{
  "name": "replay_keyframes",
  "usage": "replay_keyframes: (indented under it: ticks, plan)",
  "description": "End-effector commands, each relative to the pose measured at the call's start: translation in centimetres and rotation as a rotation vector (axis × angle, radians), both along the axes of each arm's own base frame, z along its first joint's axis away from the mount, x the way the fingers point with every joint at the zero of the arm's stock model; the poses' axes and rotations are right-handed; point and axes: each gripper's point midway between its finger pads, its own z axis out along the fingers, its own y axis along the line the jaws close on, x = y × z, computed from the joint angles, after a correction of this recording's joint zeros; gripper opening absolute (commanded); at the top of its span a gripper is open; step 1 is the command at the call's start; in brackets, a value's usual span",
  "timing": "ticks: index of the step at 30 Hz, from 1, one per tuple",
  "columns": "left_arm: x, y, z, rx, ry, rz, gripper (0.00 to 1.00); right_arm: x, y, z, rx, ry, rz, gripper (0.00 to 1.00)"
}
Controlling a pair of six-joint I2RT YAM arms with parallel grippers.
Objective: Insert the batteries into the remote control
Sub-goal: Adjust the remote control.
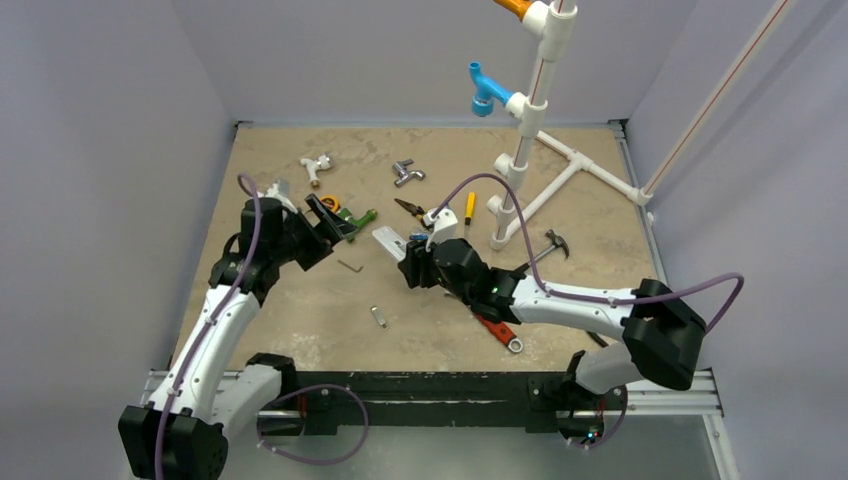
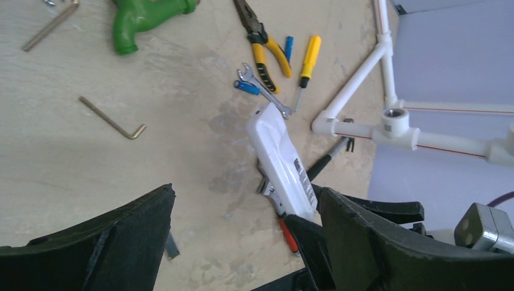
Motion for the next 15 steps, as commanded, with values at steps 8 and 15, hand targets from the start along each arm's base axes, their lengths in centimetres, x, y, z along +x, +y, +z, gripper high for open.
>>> replay_keyframes:
  ticks: [8,15]
  plan:
    - [2.1,-3.4,3.2,-0.187,-0.077,-0.035,0.84,-1.5,2.0,6.8,0.292,-0.023,0.075,0.00]
    - [1.9,-4.8,2.6,-0.217,-0.047,-0.076,0.79,-2.2,2.9,8.1,0.366,-0.017,0.121,0.00]
